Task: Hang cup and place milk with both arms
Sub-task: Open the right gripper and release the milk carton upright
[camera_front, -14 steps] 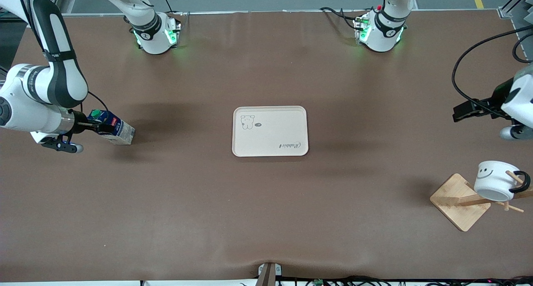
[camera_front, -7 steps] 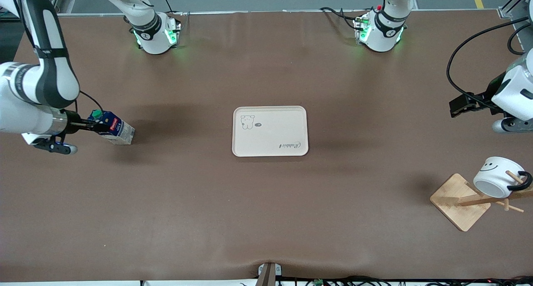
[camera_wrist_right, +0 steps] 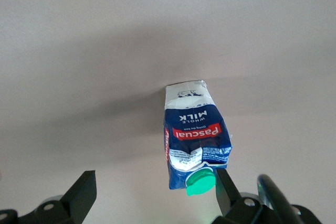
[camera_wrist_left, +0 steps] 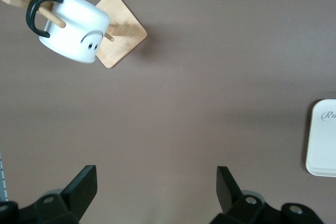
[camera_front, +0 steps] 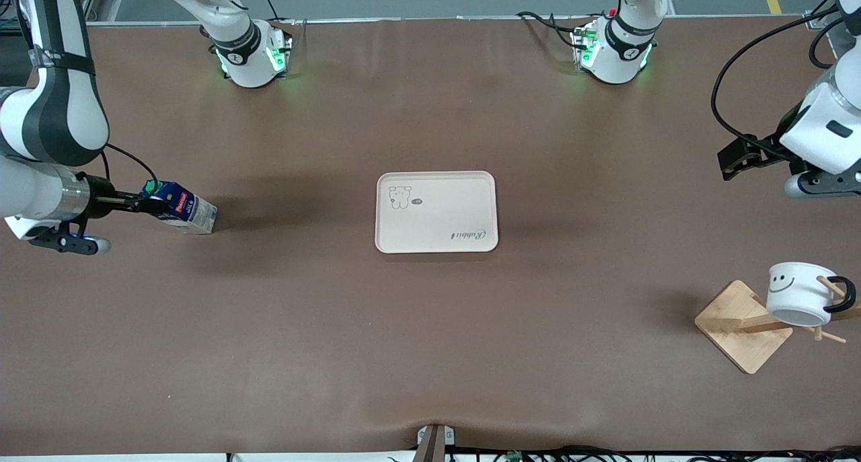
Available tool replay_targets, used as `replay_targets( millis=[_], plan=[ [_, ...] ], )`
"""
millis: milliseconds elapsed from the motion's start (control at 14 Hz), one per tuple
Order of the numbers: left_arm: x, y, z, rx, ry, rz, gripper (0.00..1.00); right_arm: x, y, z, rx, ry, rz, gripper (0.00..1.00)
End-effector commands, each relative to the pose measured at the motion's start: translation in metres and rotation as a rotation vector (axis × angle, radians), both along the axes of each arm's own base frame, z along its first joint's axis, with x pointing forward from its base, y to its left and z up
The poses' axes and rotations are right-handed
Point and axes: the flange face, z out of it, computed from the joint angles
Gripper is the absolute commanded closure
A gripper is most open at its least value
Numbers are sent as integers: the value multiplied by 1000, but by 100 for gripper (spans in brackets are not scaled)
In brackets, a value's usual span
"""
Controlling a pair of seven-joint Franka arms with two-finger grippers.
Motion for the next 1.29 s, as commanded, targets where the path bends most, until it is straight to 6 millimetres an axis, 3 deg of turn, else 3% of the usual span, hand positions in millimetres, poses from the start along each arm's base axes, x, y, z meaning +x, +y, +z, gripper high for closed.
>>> replay_targets(
  millis=[0, 143, 357, 571, 714, 786, 929, 1071, 1214],
  plan=[
    [-14, 1, 10, -3, -5, 8, 0, 16, 0, 38, -11, -10, 37, 0],
    [-25, 4, 13, -12, -7, 21, 0, 25, 14, 76, 16, -22, 158, 0],
    [-37, 8, 15, -22, 3, -3, 0, 41, 10, 137, 1, -156, 164, 0],
    [-45, 5, 25, -36, -9, -5, 0, 59, 5, 163, -27, -233, 156, 0],
    [-48, 5, 27, -35, -6, -4, 0, 51, 17, 188, -6, -253, 173, 0],
    [-49, 5, 28, -41, -7, -3, 0, 35, 24, 208, 17, -250, 179, 0],
    [-49, 5, 29, -62, -7, -1, 0, 21, 37, 211, 38, -186, 190, 0],
    [-46, 7, 27, -66, -10, 2, 0, 9, 28, 204, 55, -90, 183, 0],
    [-43, 8, 23, -66, -16, 2, 0, 10, 21, 209, 40, -108, 177, 0]
  ],
)
